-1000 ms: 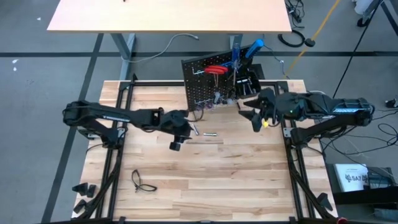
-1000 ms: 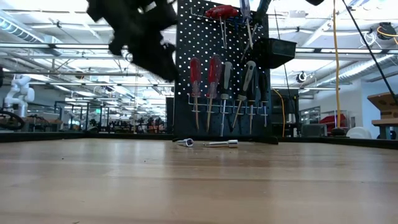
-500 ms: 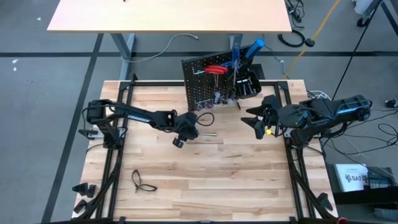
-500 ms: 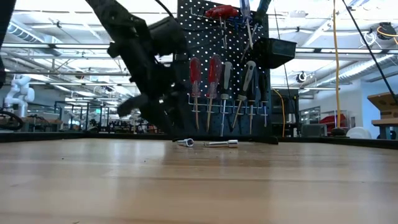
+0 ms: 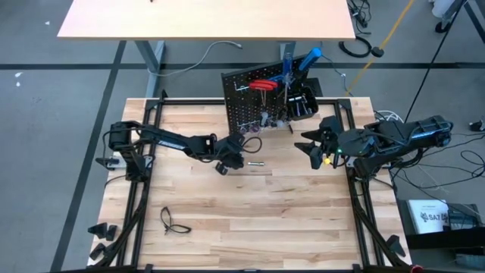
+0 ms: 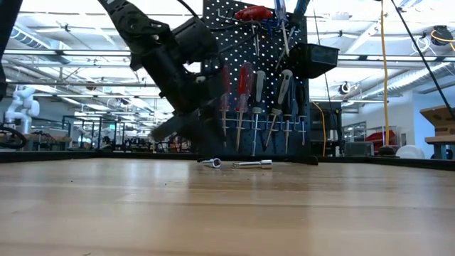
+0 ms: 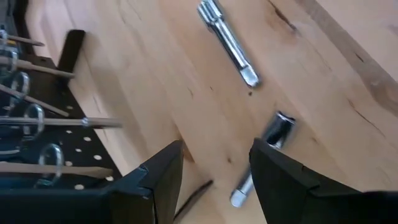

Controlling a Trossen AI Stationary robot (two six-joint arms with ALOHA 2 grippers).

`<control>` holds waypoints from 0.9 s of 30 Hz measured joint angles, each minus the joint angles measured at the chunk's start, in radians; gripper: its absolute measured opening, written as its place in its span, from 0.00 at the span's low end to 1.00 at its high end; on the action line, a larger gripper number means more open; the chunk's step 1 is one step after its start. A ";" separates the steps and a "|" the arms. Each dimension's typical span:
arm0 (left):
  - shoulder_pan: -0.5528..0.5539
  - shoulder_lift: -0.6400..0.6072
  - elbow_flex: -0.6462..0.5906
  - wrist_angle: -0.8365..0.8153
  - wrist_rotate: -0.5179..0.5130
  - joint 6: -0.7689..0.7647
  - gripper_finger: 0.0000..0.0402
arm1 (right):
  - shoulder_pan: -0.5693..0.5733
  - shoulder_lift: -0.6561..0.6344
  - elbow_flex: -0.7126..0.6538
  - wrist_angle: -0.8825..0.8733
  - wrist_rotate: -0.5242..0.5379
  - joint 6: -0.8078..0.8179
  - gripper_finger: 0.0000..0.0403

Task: Hang tools onto peg board
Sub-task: Put the silver extension bar into the black bin on the pegboard

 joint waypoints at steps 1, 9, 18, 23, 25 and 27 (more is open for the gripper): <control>0.000 0.001 0.000 0.008 0.000 0.000 0.46 | 0.000 0.000 0.000 0.000 0.000 0.000 0.57; 0.001 0.095 0.002 0.061 -0.089 0.005 0.45 | 0.000 0.000 0.000 0.000 0.001 0.002 0.57; -0.054 0.076 0.001 -0.058 -0.156 -0.183 0.20 | 0.002 0.000 0.000 0.000 -0.003 0.012 0.57; -0.124 -0.003 -0.002 -0.184 -0.055 -0.359 0.10 | 0.013 0.000 0.000 0.001 0.000 0.012 0.57; -0.152 -0.057 -0.002 -0.193 -0.060 -0.400 0.08 | 0.013 0.000 0.000 0.000 0.002 0.005 0.57; -0.179 -0.122 -0.002 -0.185 -0.071 -0.435 0.06 | 0.013 0.000 0.000 0.001 0.005 0.000 0.57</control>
